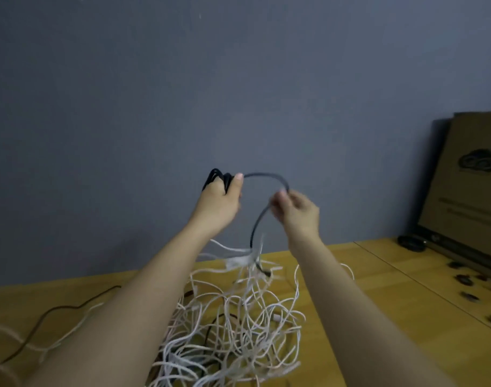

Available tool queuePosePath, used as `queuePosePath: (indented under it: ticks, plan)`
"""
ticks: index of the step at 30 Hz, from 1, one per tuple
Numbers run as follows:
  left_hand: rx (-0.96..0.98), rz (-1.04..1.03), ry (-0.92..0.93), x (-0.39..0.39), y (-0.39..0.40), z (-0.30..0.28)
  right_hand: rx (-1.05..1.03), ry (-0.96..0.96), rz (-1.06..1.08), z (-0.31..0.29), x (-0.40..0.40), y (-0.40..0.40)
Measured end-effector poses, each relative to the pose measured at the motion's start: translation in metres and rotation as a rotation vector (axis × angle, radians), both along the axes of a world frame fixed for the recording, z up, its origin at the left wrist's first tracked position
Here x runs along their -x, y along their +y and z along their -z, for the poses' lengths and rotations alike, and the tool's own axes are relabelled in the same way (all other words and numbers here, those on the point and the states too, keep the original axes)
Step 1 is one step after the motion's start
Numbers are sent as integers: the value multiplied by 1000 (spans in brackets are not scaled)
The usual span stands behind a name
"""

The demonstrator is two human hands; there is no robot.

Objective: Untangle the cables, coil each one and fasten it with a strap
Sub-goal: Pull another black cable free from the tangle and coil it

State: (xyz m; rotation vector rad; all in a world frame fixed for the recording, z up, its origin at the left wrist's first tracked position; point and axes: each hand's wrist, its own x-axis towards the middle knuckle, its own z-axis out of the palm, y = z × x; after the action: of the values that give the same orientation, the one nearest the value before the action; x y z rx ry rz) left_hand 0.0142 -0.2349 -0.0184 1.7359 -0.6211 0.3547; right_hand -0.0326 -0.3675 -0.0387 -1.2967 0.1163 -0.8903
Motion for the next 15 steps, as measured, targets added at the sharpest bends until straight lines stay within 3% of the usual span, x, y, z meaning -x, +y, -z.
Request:
queuePosePath:
  ticks: [3, 7, 9, 11, 13, 15]
  plan:
    - [-78, 62, 2, 28, 14, -14, 302, 365, -36, 25, 14, -7]
    - [-63, 124, 18, 63, 33, -24, 604, 559, -106, 52, 35, 4]
    - [-47, 118, 20, 80, 44, -26, 654, 582, -118, 57, 45, 15]
    - [37, 115, 41, 94, 57, -28, 415, 389, -115, 39, 55, 28]
    - [119, 110, 62, 105, 69, -31, 30, 49, -154, 4, 64, 39]
    - [104, 91, 66, 114, 78, -34, -166, -194, -227, -25, 69, 45]
